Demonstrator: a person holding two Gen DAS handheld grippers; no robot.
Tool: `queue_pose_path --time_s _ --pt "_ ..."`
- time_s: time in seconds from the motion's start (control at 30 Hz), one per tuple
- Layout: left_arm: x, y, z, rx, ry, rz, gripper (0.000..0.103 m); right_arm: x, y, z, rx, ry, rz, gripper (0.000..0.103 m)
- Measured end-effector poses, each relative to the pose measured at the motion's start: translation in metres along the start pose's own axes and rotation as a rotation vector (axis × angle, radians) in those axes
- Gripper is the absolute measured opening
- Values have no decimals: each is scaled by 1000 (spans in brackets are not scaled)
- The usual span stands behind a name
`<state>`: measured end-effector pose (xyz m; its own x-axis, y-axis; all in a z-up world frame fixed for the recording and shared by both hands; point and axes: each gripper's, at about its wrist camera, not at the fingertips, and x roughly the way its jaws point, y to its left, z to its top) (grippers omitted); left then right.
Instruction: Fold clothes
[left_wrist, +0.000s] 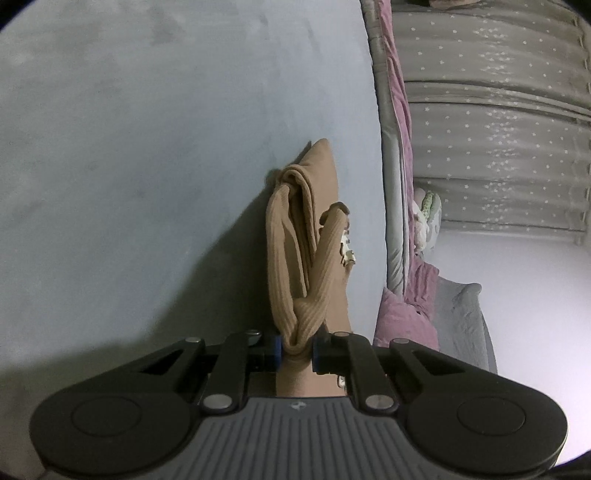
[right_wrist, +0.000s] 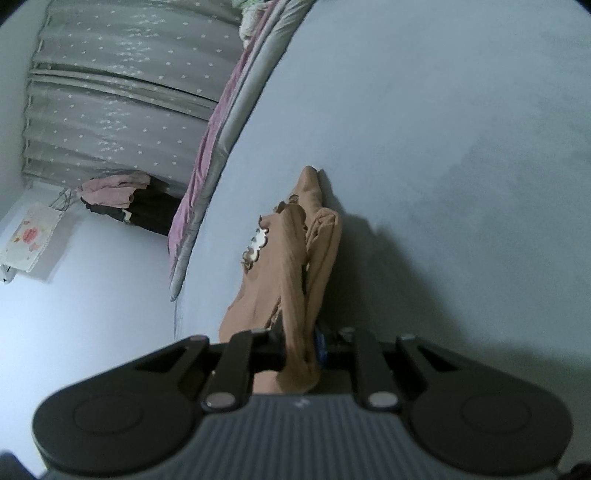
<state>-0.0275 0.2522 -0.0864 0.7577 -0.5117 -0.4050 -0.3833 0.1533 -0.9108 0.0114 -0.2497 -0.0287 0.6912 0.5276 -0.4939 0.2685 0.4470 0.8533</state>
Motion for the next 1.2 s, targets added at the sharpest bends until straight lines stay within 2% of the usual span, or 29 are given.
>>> queue_pose_path --time_s 0.2,0.3,0.4,0.5,0.57,0.6,0.77,0.83,0.87,0.93,1.0,1.2 --pt "-34 15 -25 -34 11 0 12 -38 -14 -26 45 19 -15 13" --pt "-41 17 -34 12 21 25 12 -55 -22 -40 49 31 -23 13" --pt "-37 16 -36 82 38 85 14 -64 -34 -52 56 45 -48 13" --pt "-30 17 -37 142 47 159 19 -66 -50 -59 86 66 -68 14" --pt "-25 16 -37 183 42 210 29 -62 -58 -63 105 83 -76 15" --pt "-23 16 -37 203 39 235 31 -60 -62 -63 110 84 -85 17" --pt "-20 19 -34 220 27 262 32 -58 -80 -64 162 85 -102 24" --pt "-19 20 -35 215 34 258 28 -58 -83 -64 165 88 -102 24" --pt "-19 20 -34 210 38 249 18 -59 -84 -63 161 91 -99 25" --pt "-24 22 -32 177 46 215 16 -59 -85 -60 153 97 -92 23" --pt "-30 24 -30 126 54 169 15 -60 -86 -58 167 101 -70 18" --pt "-44 27 -21 -103 48 3 14 -65 -83 -51 277 97 64 16"
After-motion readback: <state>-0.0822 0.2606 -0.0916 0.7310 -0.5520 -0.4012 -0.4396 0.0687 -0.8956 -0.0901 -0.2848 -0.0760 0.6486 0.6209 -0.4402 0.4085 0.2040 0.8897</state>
